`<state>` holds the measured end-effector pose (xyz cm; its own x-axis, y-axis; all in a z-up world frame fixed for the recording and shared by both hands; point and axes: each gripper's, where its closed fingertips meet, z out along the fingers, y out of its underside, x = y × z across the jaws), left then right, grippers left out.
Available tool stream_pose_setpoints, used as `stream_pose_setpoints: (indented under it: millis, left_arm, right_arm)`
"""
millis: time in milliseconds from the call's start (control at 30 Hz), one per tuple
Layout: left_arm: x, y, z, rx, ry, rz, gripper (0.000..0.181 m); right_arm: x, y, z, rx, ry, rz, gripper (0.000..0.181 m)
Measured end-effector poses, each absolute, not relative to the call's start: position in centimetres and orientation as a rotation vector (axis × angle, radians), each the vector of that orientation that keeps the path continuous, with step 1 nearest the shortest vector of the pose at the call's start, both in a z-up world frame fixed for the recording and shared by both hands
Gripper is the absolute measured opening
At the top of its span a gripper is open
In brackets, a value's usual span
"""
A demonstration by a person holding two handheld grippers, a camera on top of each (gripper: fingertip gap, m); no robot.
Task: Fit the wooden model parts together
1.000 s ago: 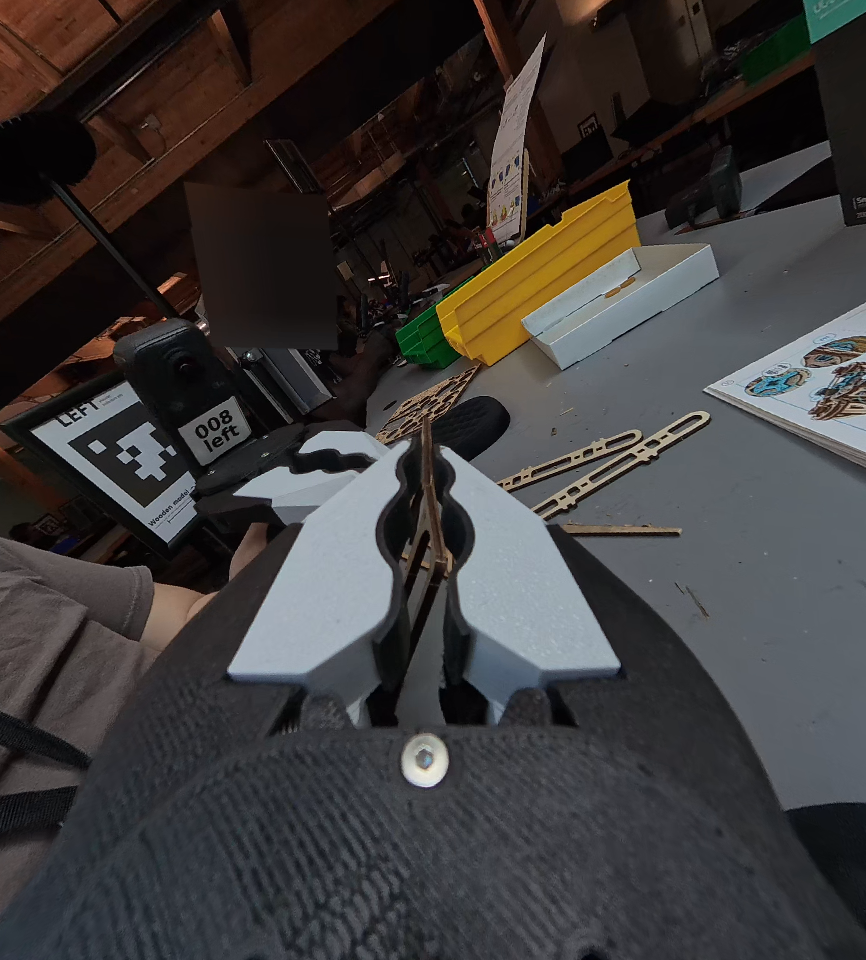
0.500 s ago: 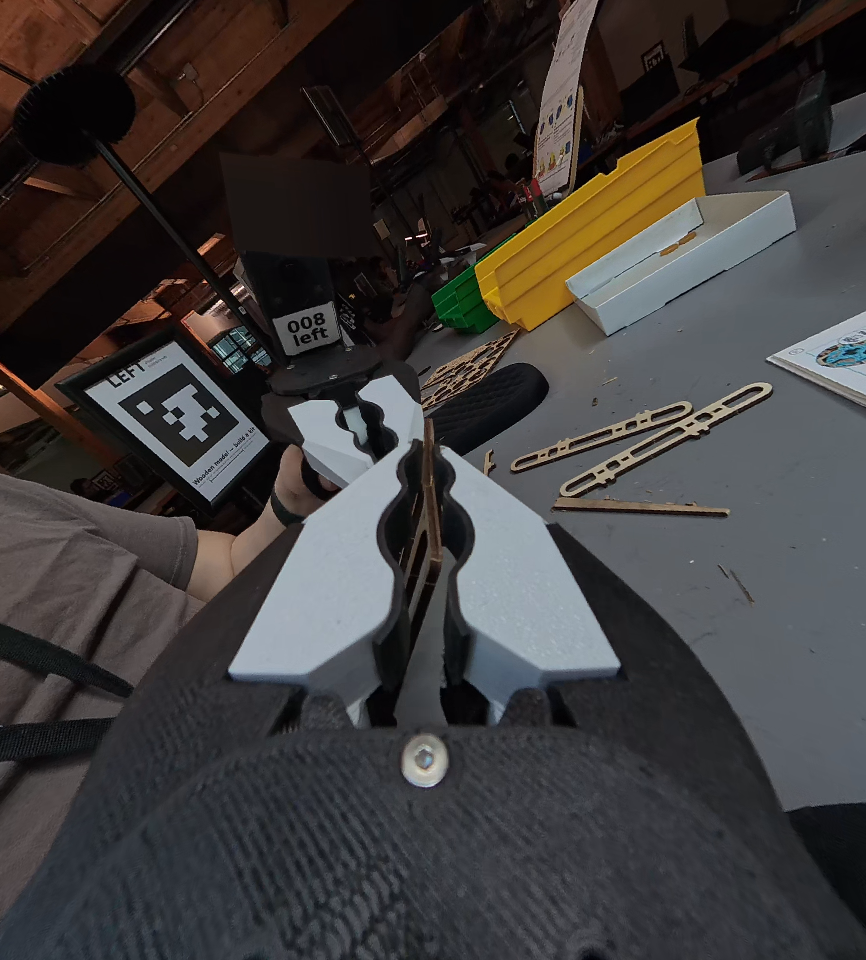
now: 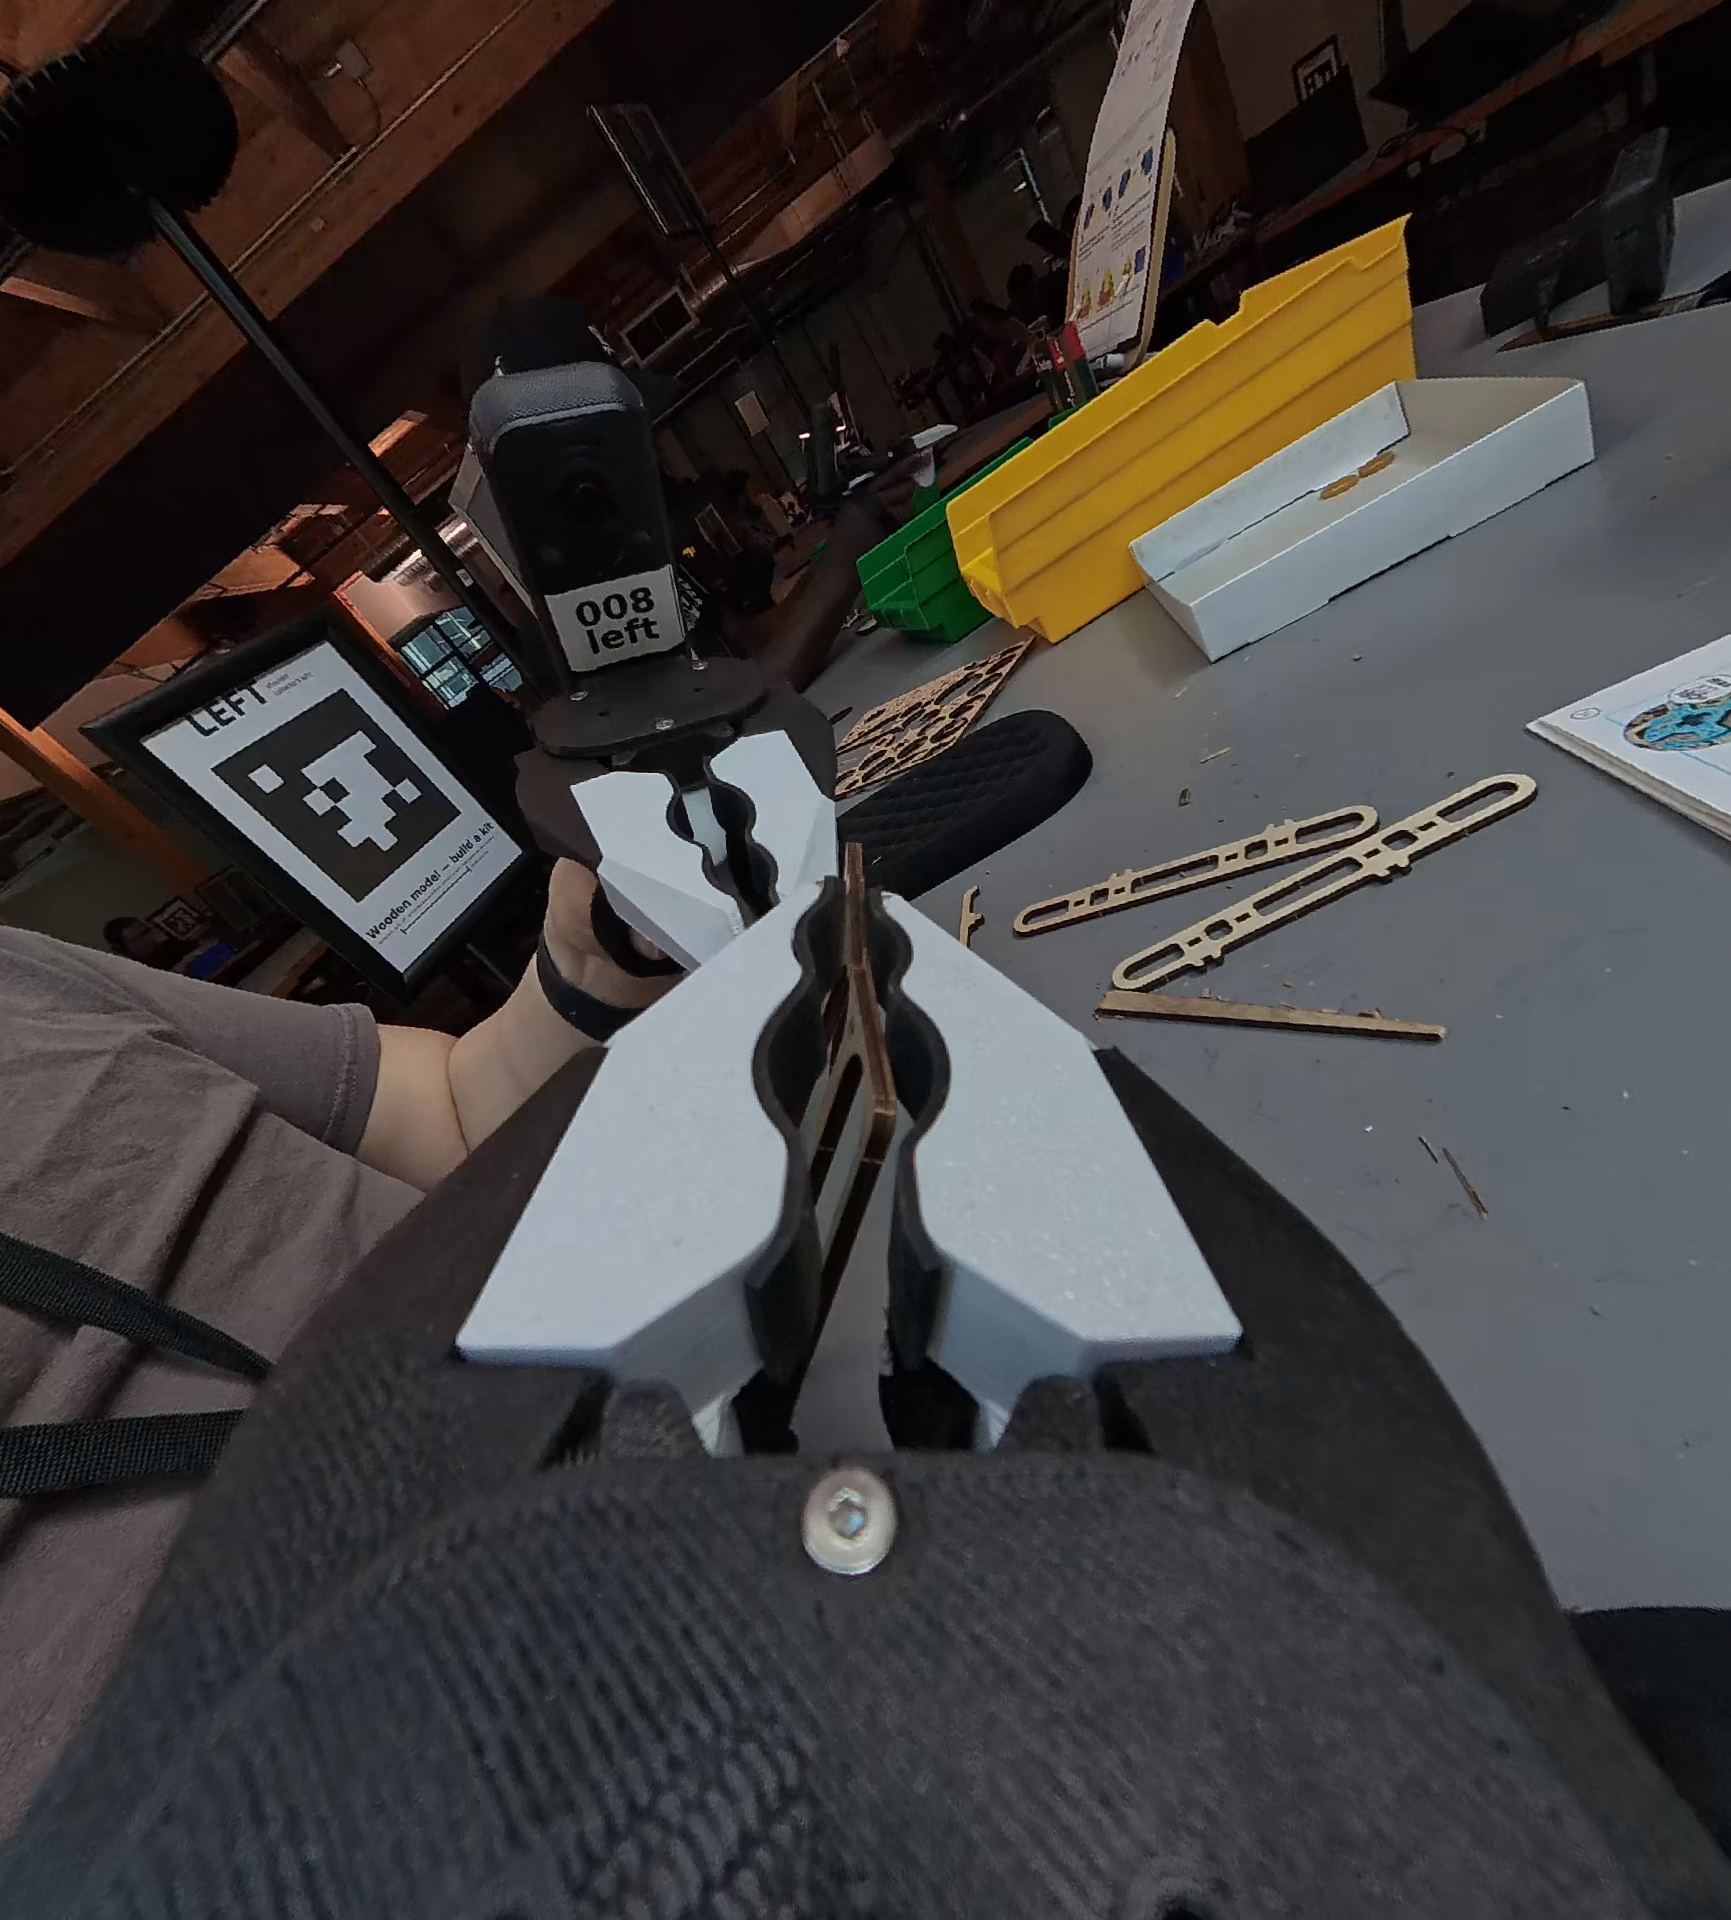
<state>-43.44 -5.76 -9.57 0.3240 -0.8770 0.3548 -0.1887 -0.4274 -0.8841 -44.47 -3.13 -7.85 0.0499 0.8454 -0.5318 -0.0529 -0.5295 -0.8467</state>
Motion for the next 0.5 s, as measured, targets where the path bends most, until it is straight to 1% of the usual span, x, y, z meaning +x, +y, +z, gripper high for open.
stream_pose_setpoints:
  millis: [200,400,433,500]
  left_arm:
    - [-43.7,-5.6,-9.8,-1.812,0.952,-1.066,0.001]
    - [-43.9,-5.1,-9.8,-1.799,0.906,-1.12,0.001]
    - [-44.1,-4.9,-9.8,-1.799,0.899,-1.103,0.001]
    - [-44.5,-4.6,-9.8,-1.793,0.887,-1.08,0.001]
  right_arm:
    - [-44.7,-2.9,-8.3,-1.628,-0.818,1.562,0.0]
    - [-44.5,-2.7,-7.7,-1.576,-0.735,1.618,0.0]
    - [-44.0,-2.6,-7.0,-1.54,-0.706,1.614,0.007]
    - [-42.8,-2.5,-5.6,-1.465,-0.675,1.564,0.011]
